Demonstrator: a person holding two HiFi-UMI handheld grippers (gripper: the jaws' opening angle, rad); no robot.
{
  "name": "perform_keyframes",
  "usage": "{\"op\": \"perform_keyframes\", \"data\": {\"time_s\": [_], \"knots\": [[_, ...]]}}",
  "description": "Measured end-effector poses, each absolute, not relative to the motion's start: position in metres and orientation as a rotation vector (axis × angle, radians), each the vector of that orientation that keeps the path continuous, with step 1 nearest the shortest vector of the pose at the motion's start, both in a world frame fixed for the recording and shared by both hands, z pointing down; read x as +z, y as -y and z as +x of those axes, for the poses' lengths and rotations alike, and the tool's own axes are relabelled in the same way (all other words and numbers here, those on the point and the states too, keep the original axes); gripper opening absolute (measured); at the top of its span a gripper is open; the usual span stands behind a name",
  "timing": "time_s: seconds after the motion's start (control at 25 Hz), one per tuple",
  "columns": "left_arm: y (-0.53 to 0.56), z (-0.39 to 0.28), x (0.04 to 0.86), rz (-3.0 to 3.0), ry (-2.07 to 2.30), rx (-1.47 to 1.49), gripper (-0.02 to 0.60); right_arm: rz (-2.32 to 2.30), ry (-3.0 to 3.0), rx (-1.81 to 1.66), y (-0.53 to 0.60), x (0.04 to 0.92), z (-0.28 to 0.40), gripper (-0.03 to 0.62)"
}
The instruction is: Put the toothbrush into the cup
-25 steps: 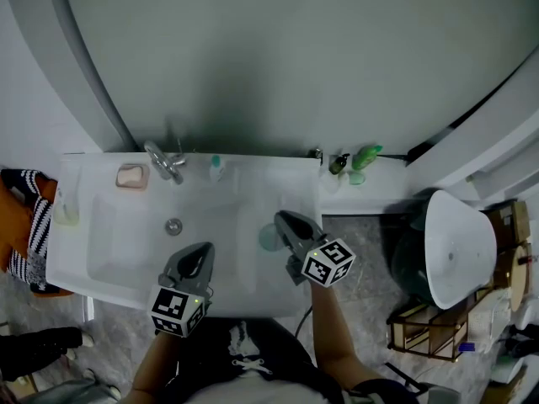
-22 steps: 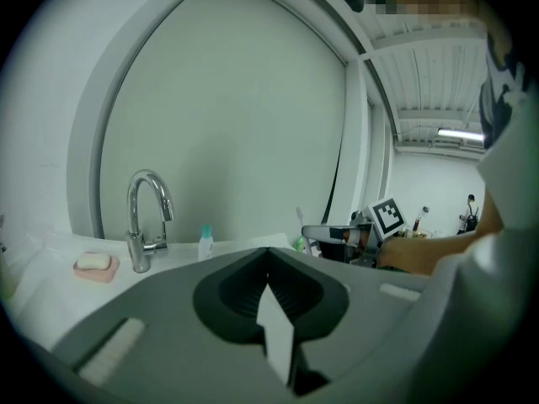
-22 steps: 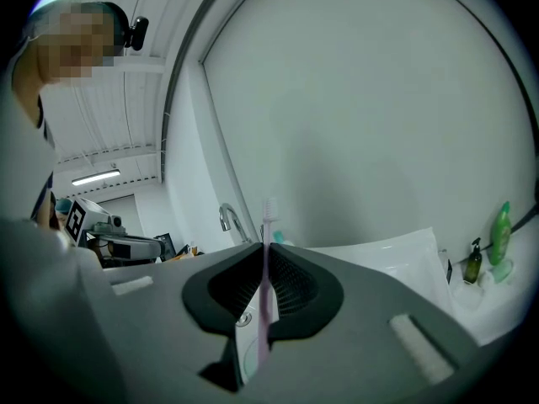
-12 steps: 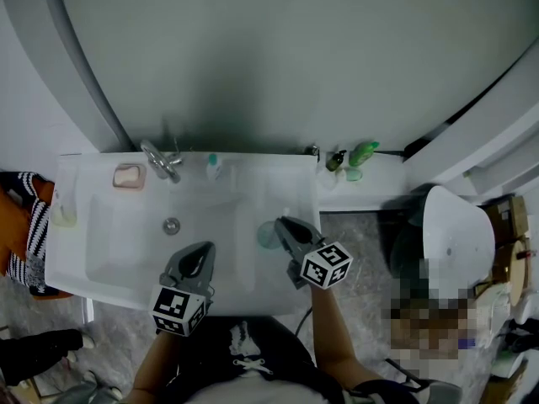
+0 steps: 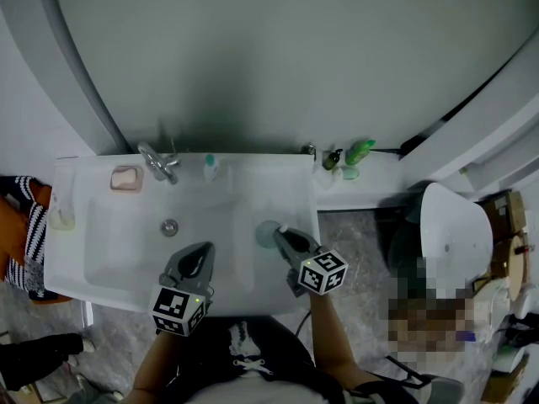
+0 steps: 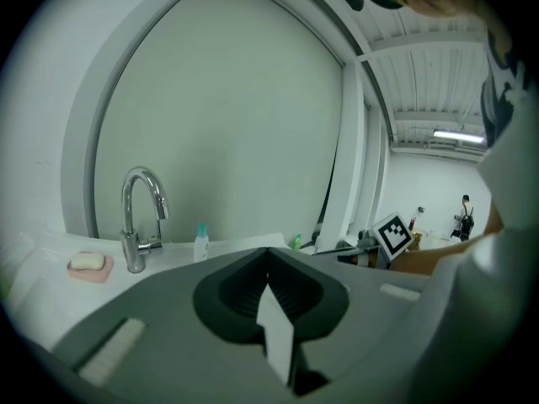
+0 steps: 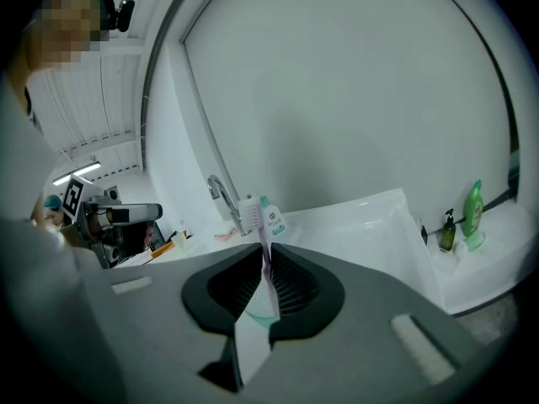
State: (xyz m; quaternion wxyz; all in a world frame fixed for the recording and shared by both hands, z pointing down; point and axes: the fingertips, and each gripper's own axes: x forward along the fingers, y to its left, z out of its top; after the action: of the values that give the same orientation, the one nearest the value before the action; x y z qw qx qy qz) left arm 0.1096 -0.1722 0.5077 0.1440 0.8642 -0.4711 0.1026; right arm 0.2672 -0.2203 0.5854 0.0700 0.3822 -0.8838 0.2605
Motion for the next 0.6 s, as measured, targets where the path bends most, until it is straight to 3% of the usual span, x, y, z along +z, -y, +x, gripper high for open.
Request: {"op": "perform_keyframes", "data": {"time_s": [0.6], "knots": [[0.172,0.114,0.506,2.517,1.327,0.299,0.0,1.194,2.596,0.85,0.217,0.598,0.277,0.035]]}}
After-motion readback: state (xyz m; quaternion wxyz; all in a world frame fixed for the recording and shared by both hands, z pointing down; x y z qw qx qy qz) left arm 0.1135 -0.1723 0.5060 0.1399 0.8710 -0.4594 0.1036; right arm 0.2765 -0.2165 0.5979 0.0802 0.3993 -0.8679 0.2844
